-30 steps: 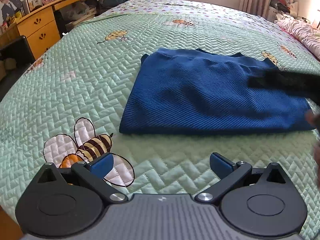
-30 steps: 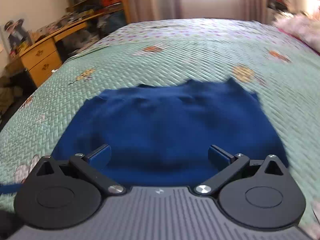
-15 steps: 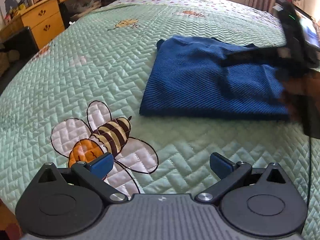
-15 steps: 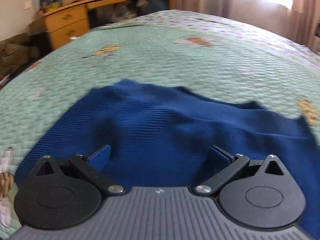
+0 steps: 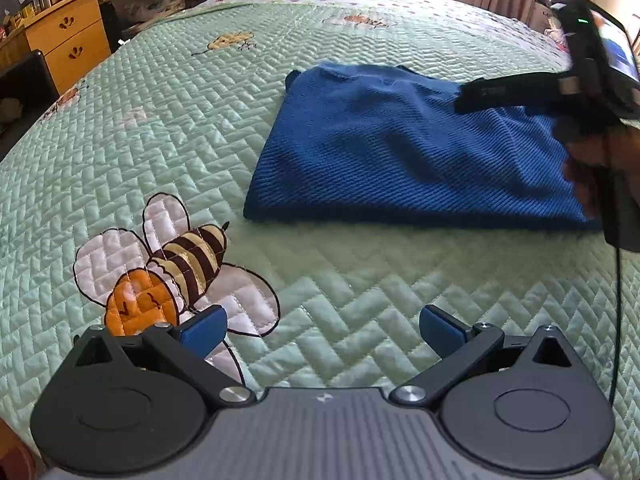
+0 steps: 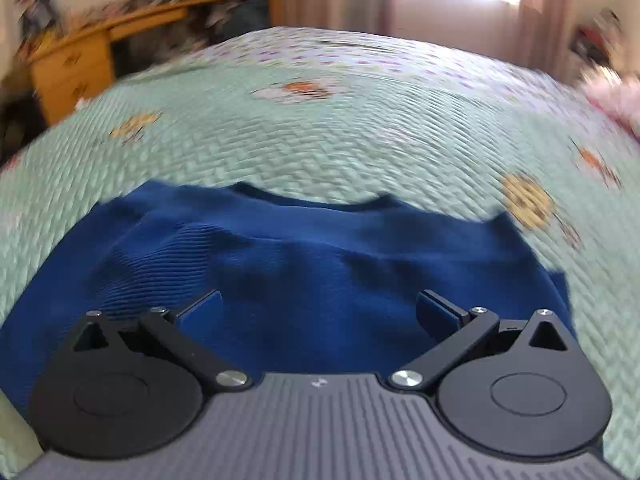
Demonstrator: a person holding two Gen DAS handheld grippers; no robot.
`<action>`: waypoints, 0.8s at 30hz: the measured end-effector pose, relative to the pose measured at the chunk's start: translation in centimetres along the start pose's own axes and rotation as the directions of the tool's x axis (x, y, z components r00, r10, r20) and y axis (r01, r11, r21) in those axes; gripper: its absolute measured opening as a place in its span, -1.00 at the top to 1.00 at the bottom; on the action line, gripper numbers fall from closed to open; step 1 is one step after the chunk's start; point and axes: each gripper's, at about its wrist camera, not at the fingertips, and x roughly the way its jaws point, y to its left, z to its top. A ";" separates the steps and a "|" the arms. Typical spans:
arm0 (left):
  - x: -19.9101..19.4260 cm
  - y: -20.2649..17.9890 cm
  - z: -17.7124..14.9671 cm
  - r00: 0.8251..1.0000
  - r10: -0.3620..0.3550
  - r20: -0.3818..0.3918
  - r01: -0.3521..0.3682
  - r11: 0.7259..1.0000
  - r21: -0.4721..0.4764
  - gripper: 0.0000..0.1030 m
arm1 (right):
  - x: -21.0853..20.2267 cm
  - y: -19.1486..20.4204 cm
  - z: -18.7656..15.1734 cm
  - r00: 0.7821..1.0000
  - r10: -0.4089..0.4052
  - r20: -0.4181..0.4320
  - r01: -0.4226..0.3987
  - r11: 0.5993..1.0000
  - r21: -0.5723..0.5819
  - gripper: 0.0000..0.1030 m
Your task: Fold clothes
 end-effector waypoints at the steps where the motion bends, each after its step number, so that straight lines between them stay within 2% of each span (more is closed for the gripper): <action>1: 0.1 0.1 0.0 1.000 0.001 -0.005 -0.001 1.000 -0.003 -0.98 | 0.7 0.4 0.1 1.000 -0.019 -0.013 0.018 0.999 -0.047 -0.99; 3: 0.2 0.2 -0.1 1.000 -0.001 -0.008 0.001 1.000 -0.008 -0.98 | 1.8 -0.4 0.0 0.998 -0.056 -0.038 0.052 0.994 -0.093 -0.99; 6: 0.3 0.2 -0.3 1.000 -0.010 -0.014 0.010 1.000 -0.012 -0.98 | 1.8 -5.3 -0.5 0.998 -0.032 -0.046 0.033 0.999 0.020 -0.99; 8: 0.5 0.0 -0.5 1.000 -0.019 -0.020 0.019 1.000 -0.011 -0.98 | 1.0 -9.2 -1.1 0.999 -0.015 -0.050 0.024 0.985 0.169 -0.99; 10: 0.6 -0.4 -0.7 0.999 -0.027 -0.021 0.027 1.000 -0.010 -0.98 | -0.5 -11.9 -1.9 0.995 -0.075 -0.068 0.092 0.953 0.290 -0.99; 12: 0.6 -0.9 -0.9 0.999 -0.035 -0.024 0.034 0.999 -0.002 -0.98 | -2.6 -12.3 -2.8 0.996 -0.087 -0.029 0.091 0.942 0.324 -0.99; 14: 0.4 -1.5 -1.1 0.999 -0.042 -0.025 0.042 0.999 0.013 -0.98 | -4.6 -11.7 -3.7 0.998 -0.060 0.028 0.048 0.946 0.322 -0.99; 17: -0.1 -1.9 -1.4 0.998 -0.052 -0.027 0.053 0.998 0.021 -0.98 | -5.7 -8.2 -4.4 0.997 0.028 0.075 -0.046 0.967 0.251 -0.99; 19: -0.4 -1.9 -1.5 0.998 -0.051 -0.031 0.052 0.998 0.024 -0.98 | -4.8 -5.5 -4.2 0.998 0.044 0.045 -0.051 0.986 0.157 -0.99; 21: -0.9 -1.6 -1.6 0.999 -0.043 -0.024 0.043 0.999 0.021 -0.98 | -3.5 -3.9 -3.6 1.000 0.022 0.015 -0.024 0.997 0.078 -0.99; 24: -1.1 -1.0 -1.6 0.999 -0.043 -0.007 0.043 0.999 0.004 -0.98 | -2.5 -4.4 -2.7 1.000 -0.029 0.002 0.029 0.997 0.068 -0.99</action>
